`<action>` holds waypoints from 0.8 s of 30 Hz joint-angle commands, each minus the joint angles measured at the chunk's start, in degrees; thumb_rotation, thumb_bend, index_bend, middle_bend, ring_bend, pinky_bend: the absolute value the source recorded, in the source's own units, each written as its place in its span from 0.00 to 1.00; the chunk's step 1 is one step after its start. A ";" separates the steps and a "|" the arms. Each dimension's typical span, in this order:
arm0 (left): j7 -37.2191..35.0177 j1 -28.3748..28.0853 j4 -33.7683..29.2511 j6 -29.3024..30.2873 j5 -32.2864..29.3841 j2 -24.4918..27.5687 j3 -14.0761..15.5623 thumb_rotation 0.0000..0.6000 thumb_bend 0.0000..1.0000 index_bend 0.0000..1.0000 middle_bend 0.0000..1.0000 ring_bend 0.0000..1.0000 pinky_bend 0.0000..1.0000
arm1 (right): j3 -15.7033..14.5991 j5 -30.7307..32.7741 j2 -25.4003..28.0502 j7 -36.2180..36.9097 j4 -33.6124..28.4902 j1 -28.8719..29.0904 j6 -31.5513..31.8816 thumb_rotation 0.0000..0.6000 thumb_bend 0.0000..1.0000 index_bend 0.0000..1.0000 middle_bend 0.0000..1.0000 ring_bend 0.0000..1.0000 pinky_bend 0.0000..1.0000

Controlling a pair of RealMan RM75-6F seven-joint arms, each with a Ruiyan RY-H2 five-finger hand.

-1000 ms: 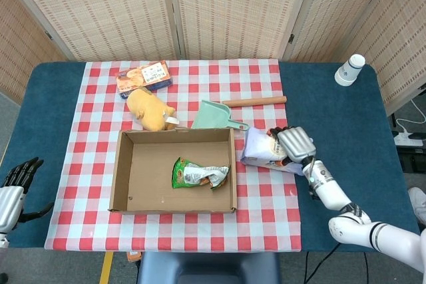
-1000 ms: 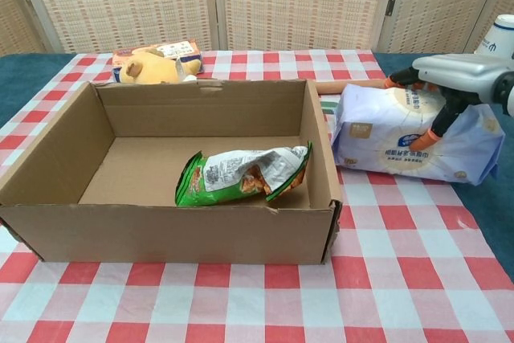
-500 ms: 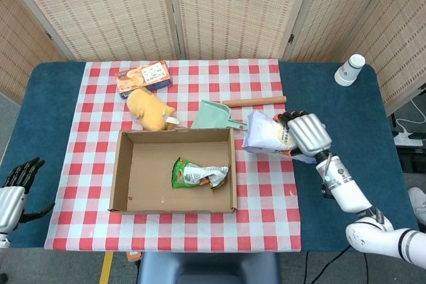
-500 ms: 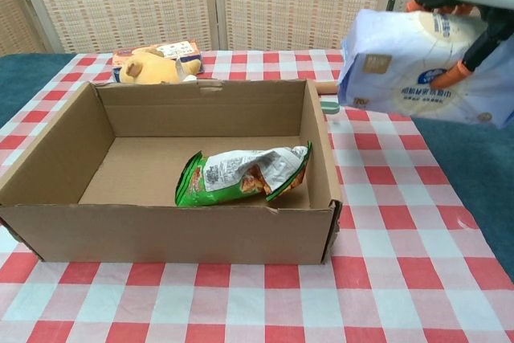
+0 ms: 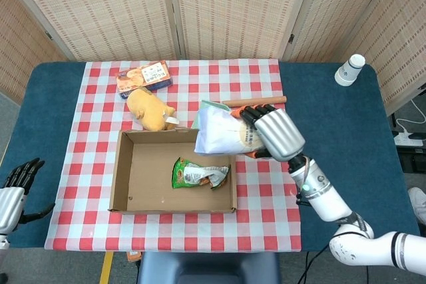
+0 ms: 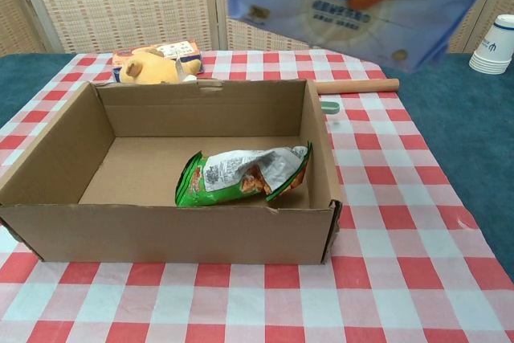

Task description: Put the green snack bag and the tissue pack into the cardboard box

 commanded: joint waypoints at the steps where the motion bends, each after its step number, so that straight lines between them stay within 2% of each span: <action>1: -0.10 0.05 -0.08 0.13 0.38 0.14 0.21 1.00 0.20 0.00 0.00 0.00 0.08 | 0.88 -1.43 -4.61 -0.10 1.16 2.57 0.69 1.00 0.18 0.83 0.60 0.65 0.86; 13: -1.12 -0.06 0.14 -0.26 0.14 0.38 0.18 1.00 0.20 0.00 0.00 0.00 0.08 | 0.76 0.13 -18.62 -0.53 7.32 8.41 -0.85 1.00 0.18 0.81 0.60 0.65 0.86; 18: -1.49 0.03 0.15 0.03 0.29 0.45 0.17 1.00 0.20 0.00 0.00 0.00 0.08 | 0.31 1.29 -22.94 -0.23 10.69 10.36 -2.64 1.00 0.18 0.76 0.60 0.64 0.86; 21: -1.87 0.07 0.19 -0.01 0.27 0.62 0.22 1.00 0.20 0.00 0.00 0.00 0.08 | -0.07 2.67 -24.10 -0.73 11.49 11.33 -4.57 1.00 0.15 0.66 0.59 0.57 0.81; 23: -2.14 0.12 0.11 0.04 0.32 0.81 0.27 1.00 0.20 0.00 0.00 0.00 0.08 | -0.26 4.13 -23.85 -1.31 10.93 11.90 -6.42 1.00 0.04 0.51 0.52 0.45 0.69; 24: -2.25 0.15 0.09 0.08 0.37 0.86 0.30 1.00 0.20 0.00 0.00 0.00 0.08 | -0.33 4.62 -23.64 -1.57 10.76 12.12 -7.10 1.00 0.02 0.47 0.49 0.40 0.63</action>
